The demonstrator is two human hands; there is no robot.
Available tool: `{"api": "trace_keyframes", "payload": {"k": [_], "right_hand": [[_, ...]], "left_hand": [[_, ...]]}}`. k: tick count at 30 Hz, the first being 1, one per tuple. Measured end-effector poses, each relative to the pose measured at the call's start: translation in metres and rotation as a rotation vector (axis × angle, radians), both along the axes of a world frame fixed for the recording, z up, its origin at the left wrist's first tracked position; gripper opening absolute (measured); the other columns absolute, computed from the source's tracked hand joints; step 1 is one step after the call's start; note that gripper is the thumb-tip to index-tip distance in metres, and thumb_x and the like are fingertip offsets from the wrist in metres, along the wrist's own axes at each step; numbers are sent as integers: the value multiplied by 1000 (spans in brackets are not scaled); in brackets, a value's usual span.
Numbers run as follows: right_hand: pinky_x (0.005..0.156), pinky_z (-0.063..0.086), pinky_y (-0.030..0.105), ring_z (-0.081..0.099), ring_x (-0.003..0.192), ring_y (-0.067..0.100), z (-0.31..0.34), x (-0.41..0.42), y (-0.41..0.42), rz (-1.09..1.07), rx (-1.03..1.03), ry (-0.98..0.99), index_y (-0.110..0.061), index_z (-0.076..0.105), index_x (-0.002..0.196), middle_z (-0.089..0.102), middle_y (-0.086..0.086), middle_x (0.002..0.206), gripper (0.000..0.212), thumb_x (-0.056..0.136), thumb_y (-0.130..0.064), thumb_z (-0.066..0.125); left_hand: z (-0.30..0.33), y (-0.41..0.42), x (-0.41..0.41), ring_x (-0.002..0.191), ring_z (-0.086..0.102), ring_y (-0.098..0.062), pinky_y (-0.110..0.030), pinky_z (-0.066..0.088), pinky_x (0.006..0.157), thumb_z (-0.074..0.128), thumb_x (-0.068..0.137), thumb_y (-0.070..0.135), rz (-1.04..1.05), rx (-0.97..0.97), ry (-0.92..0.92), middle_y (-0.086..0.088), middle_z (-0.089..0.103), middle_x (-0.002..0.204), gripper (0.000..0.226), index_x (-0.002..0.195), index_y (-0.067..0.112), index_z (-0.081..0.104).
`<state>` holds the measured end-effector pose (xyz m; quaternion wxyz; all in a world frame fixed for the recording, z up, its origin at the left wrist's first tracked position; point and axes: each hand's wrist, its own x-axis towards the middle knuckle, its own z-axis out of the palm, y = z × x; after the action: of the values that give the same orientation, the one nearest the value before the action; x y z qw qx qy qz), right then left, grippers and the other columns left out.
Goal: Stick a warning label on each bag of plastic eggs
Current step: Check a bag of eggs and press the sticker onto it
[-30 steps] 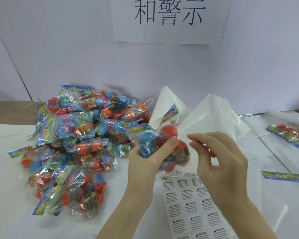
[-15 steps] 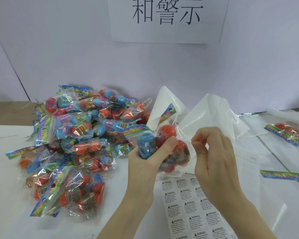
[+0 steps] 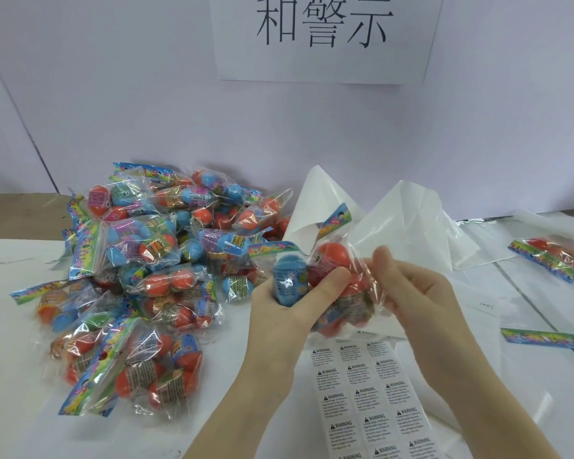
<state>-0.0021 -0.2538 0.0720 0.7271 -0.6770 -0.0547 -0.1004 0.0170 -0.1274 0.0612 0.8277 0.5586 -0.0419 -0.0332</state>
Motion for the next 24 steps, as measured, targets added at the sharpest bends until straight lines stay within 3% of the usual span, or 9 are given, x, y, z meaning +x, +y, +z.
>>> {"api": "trace_keyframes", "payload": {"k": [3,6,9,12,14,18,24], "right_hand": [[61,45,10,60,53,8,0,-1,1,25,-39,-28,-16,74,58,67,4,55,33,75,-42,65],[54,46,13,57,45,8,-3,2,1,-108,40,48,-17,72,51,65,3,50,32,66,-43,62],[49,48,16,58,43,11,-3,3,3,-170,103,70,-19,73,53,66,4,51,35,69,-46,58],[55,47,11,62,51,7,1,-1,5,-74,49,18,-23,76,62,69,3,58,30,67,-51,66],[54,45,11,57,47,7,2,-3,6,-20,19,-25,-19,76,63,66,5,53,23,64,-42,74],[50,40,8,49,40,4,-4,-1,8,-141,54,-32,-8,71,53,59,1,44,34,72,-34,63],[50,42,13,48,38,10,-8,2,13,-219,104,32,-10,70,50,58,6,43,37,72,-38,61]], "left_hand": [[1,2,0,59,69,-14,-23,53,52,77,42,38,-2,-10,-2,-2,72,66,27,62,20,75],[0,0,-2,60,69,-16,-25,54,53,89,50,30,-66,27,-28,-3,73,67,22,64,21,75],[0,-1,-3,61,69,-16,-25,55,54,87,54,29,-67,25,-26,-2,73,68,16,62,22,75],[1,0,-1,56,67,-11,-19,51,51,76,46,36,-10,-16,-26,0,72,64,23,62,20,75],[1,2,-1,55,66,-10,-19,50,50,81,49,33,-9,4,-55,1,70,62,20,62,19,75],[-2,1,-1,60,69,-17,-26,56,54,87,52,32,-28,64,-67,-3,72,66,20,65,21,75],[-1,0,0,57,68,-11,-18,51,51,75,47,42,-20,30,-11,-1,72,65,26,60,19,73]]}}
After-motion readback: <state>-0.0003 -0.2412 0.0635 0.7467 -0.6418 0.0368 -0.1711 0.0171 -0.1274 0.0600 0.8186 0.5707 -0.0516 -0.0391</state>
